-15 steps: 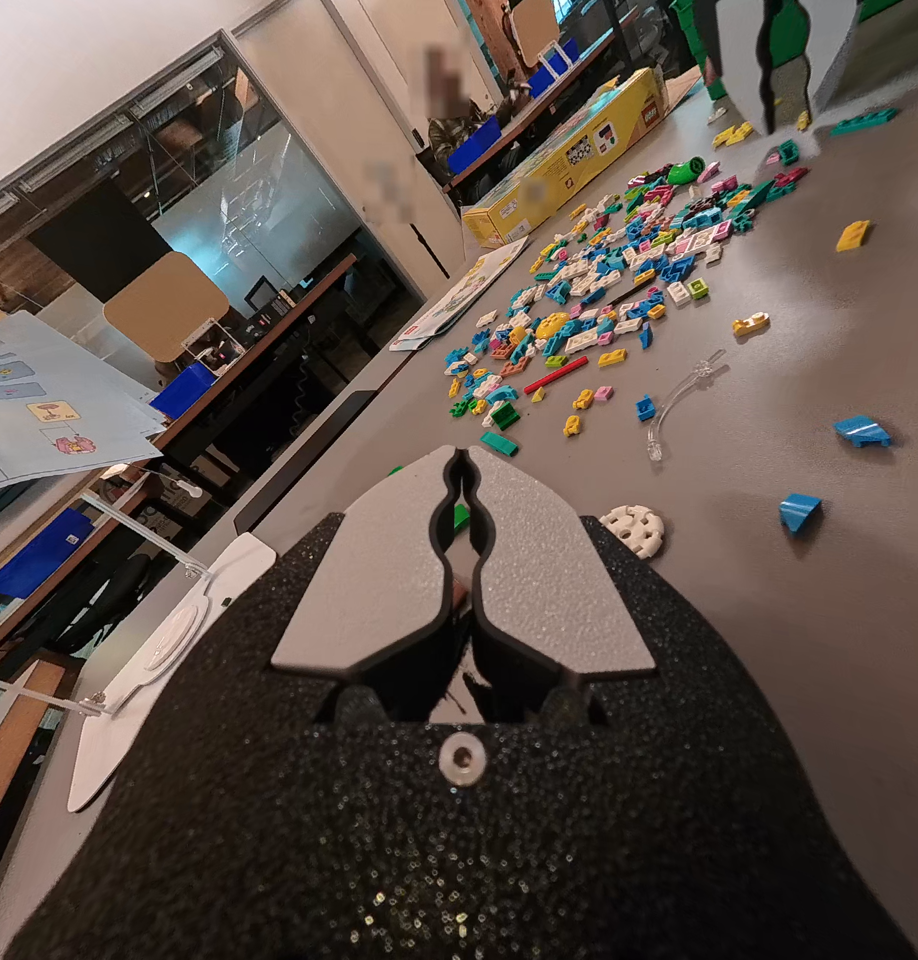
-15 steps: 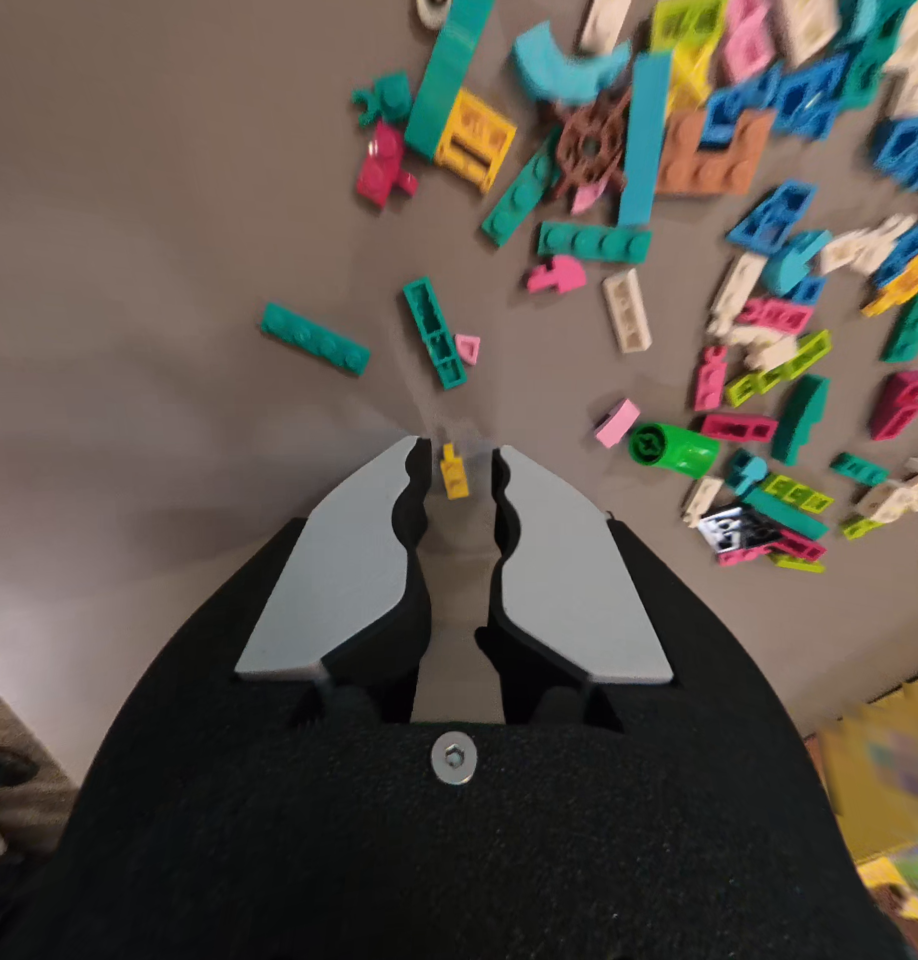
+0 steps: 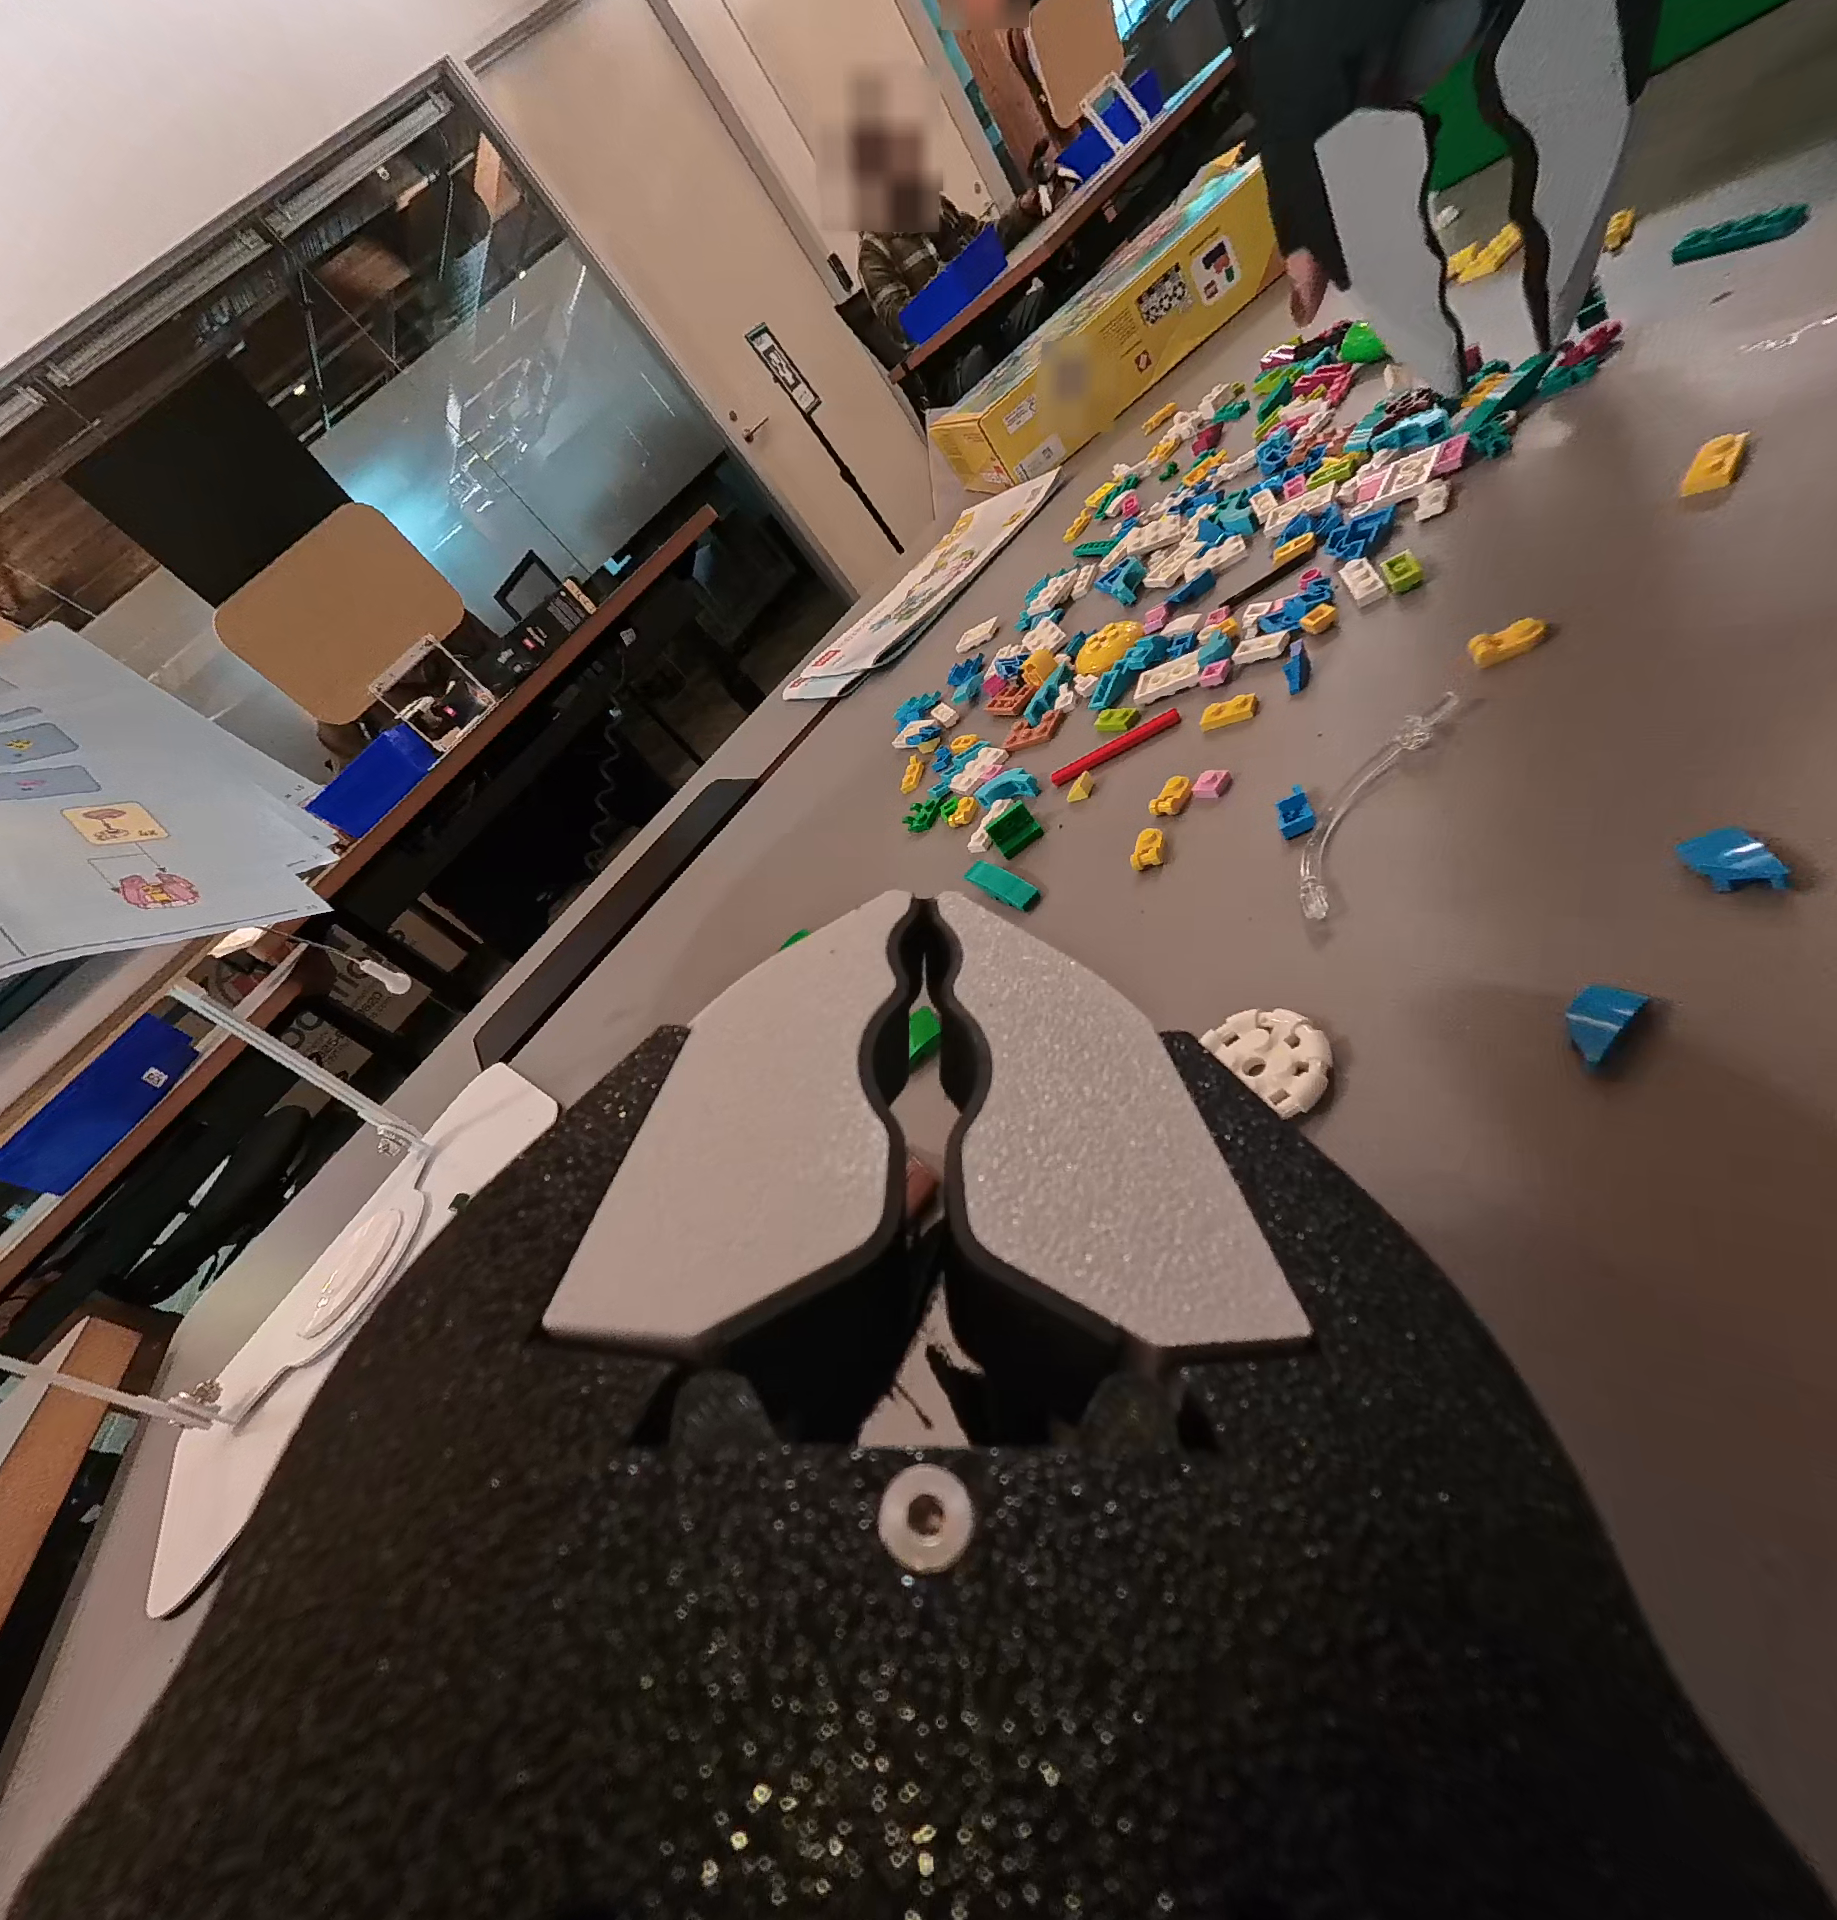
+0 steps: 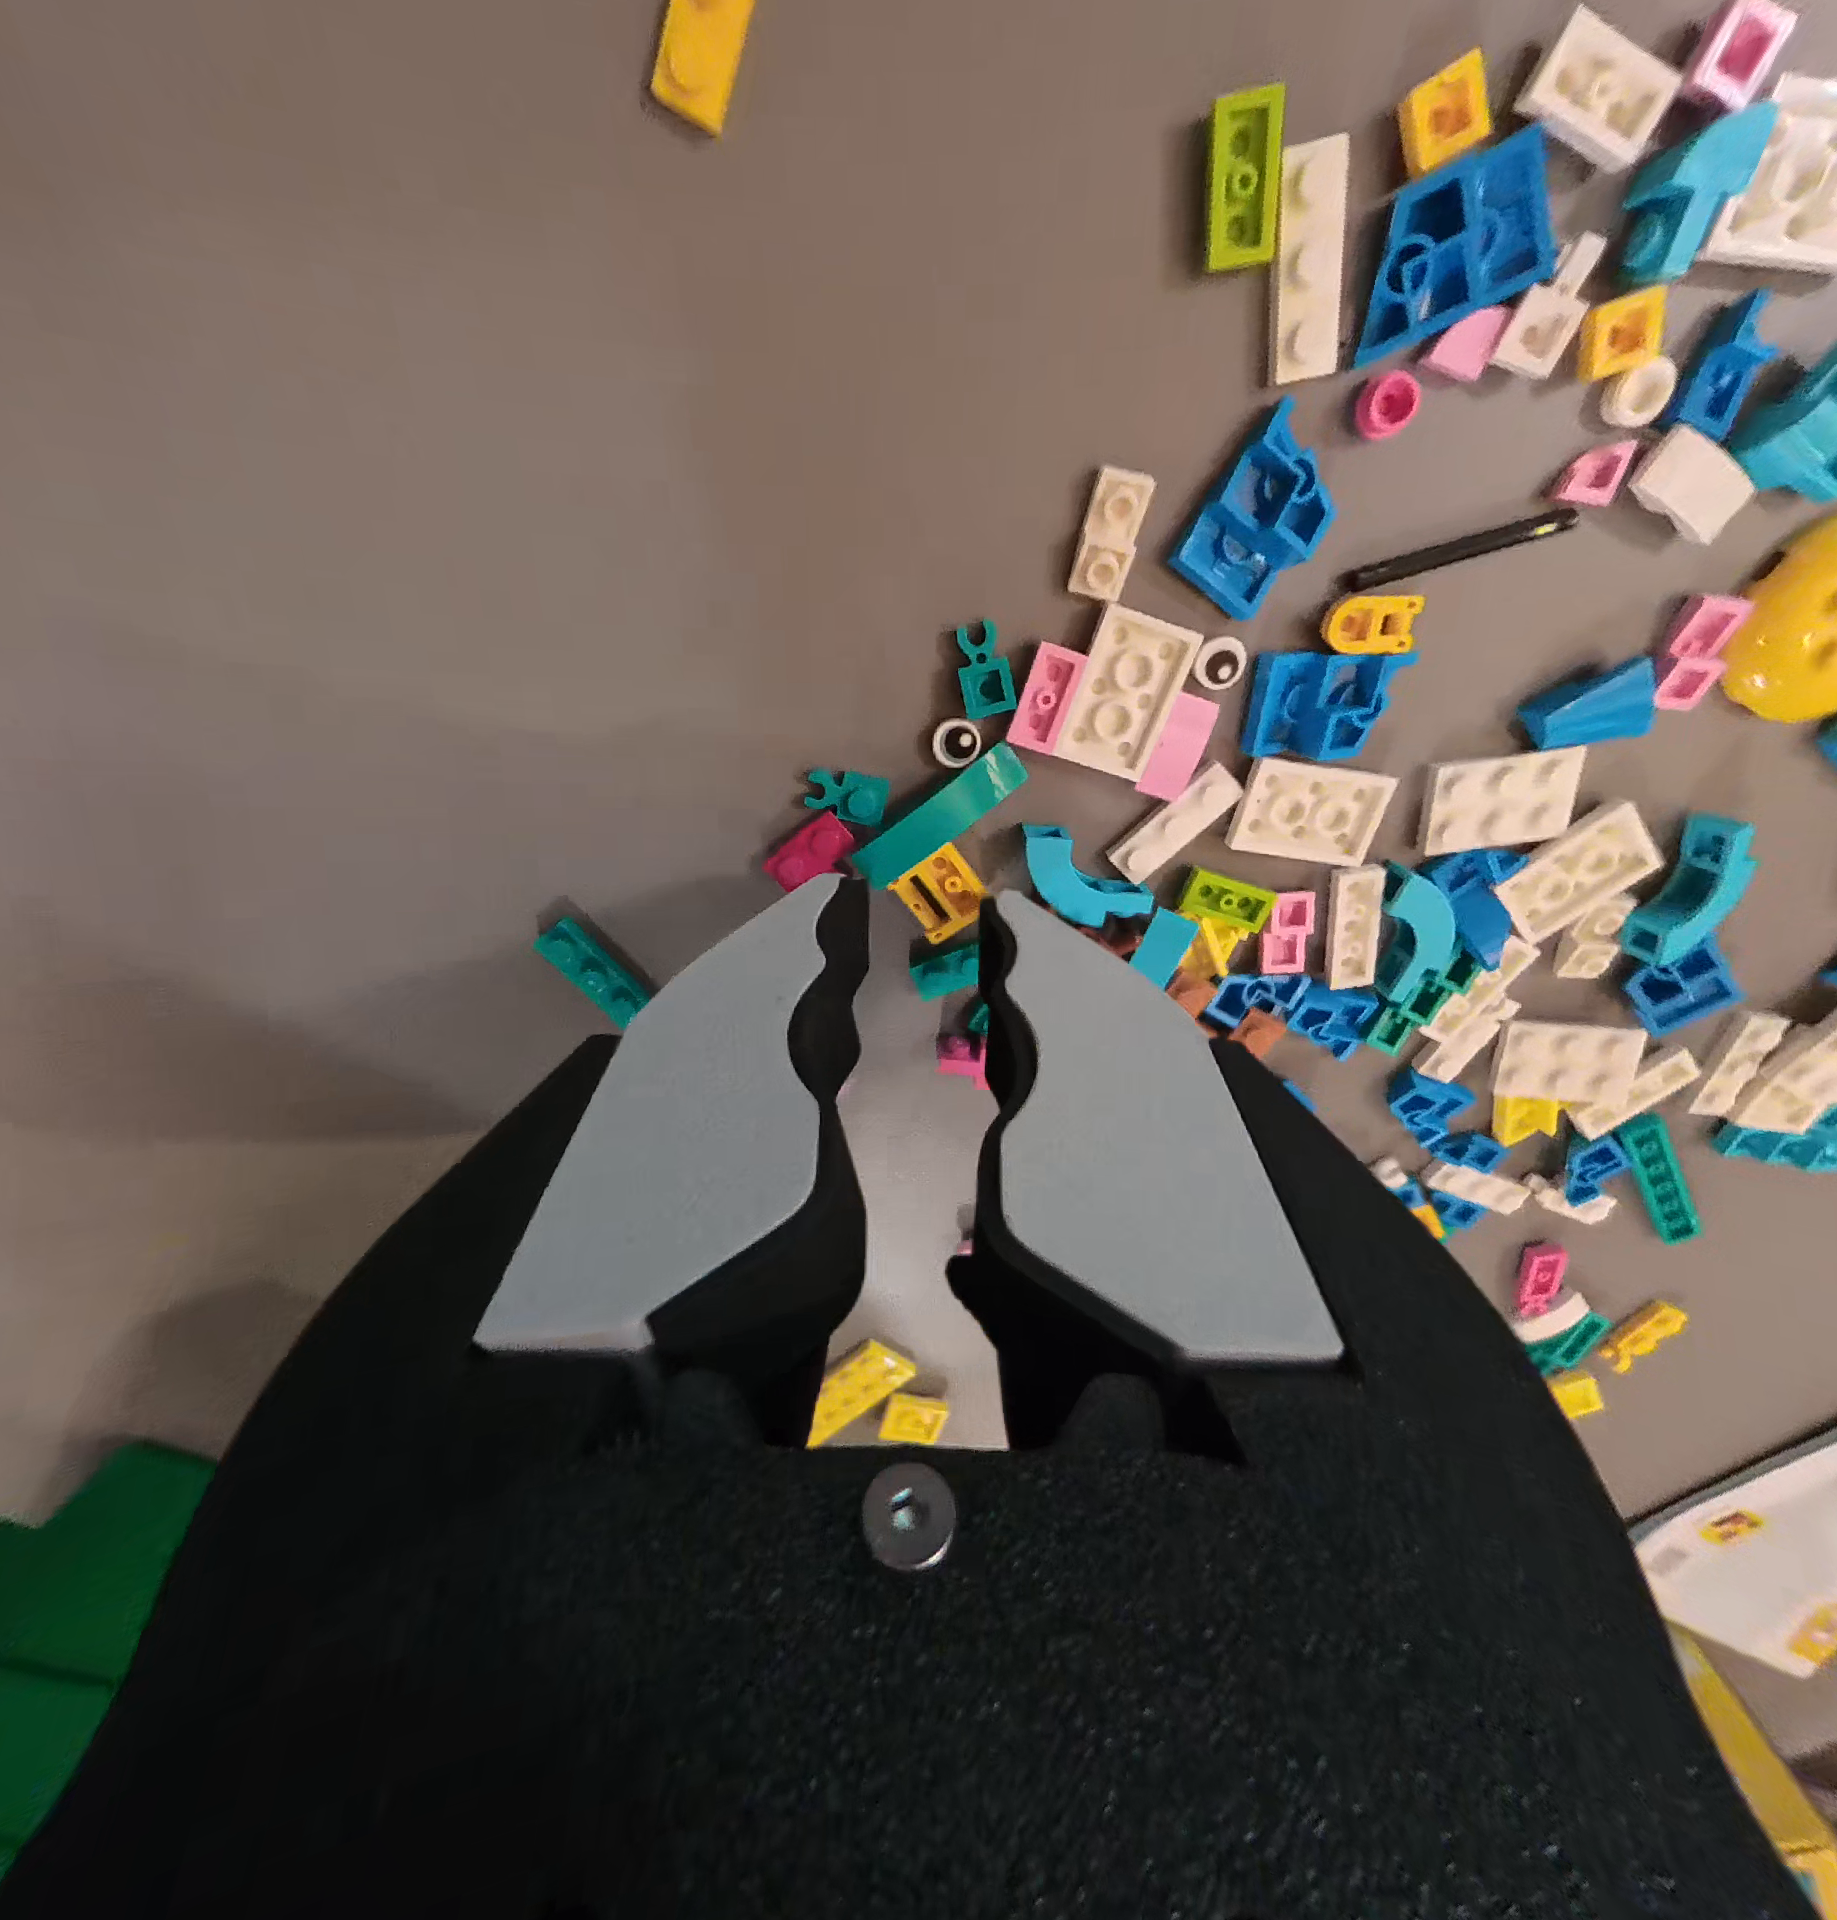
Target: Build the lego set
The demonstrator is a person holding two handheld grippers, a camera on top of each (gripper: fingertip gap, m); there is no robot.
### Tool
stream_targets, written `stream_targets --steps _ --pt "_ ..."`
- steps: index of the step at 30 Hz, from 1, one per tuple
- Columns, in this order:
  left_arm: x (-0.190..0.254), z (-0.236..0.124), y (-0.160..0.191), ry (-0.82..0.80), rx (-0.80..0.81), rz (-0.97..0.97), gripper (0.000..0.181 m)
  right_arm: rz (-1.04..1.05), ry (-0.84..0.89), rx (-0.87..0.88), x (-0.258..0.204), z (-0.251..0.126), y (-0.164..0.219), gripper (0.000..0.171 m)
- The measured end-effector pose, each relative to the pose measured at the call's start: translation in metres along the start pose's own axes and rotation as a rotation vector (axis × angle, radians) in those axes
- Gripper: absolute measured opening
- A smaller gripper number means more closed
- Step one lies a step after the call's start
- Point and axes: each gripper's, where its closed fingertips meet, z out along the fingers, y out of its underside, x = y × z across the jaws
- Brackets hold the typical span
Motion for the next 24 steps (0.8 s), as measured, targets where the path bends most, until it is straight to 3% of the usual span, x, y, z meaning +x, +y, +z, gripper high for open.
stream_targets --steps 7,15,24 --pt "0.001 0.000 0.000 0.002 -0.001 0.003 0.000 -0.102 0.015 -0.067 0.006 0.003 0.003 0.021" --pt "0.001 0.000 0.000 0.002 -0.002 0.004 0.000 -0.049 0.016 -0.065 0.003 0.001 0.007 0.014" --pt "0.000 0.000 0.000 0.002 0.002 -0.005 0.000 0.278 0.038 -0.116 -0.037 -0.023 0.079 0.014"
